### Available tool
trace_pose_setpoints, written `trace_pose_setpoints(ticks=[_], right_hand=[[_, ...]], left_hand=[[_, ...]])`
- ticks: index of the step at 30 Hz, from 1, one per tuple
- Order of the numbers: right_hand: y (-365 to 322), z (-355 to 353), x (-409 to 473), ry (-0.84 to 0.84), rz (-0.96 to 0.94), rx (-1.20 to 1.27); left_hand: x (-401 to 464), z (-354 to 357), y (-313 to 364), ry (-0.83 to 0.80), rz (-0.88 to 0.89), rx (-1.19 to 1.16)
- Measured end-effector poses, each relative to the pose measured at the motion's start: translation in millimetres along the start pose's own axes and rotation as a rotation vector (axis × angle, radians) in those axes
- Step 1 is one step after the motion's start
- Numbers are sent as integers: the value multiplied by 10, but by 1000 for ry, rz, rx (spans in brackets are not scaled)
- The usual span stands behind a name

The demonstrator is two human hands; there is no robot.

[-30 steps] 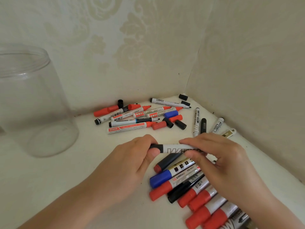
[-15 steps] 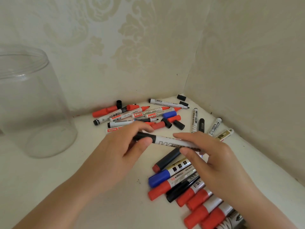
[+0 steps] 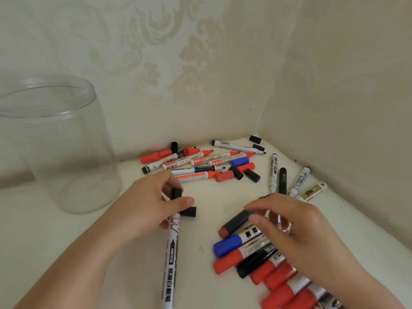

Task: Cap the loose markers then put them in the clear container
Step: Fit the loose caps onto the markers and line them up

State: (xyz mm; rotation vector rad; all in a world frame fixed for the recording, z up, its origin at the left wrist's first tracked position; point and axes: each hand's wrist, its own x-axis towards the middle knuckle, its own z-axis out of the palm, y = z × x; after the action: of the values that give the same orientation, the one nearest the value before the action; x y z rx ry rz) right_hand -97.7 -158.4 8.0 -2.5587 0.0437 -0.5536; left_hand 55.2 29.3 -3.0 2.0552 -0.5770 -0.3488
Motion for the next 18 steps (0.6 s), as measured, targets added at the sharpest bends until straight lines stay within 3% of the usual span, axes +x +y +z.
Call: trace_pose_setpoints(ticks=[5,11,16,18], right_hand=[[40,13,14,37,84,-32],[120,-86,42,209,272,28],[329,-186,44,281,494,109],[382,-204,47,288,537,130]], left_hand=[[74,-25,-81,274,108,381],[169,136,-303,303,348,467],[201,-5,-310,-92,423,376],[232,-5,-362,-138,419,420]])
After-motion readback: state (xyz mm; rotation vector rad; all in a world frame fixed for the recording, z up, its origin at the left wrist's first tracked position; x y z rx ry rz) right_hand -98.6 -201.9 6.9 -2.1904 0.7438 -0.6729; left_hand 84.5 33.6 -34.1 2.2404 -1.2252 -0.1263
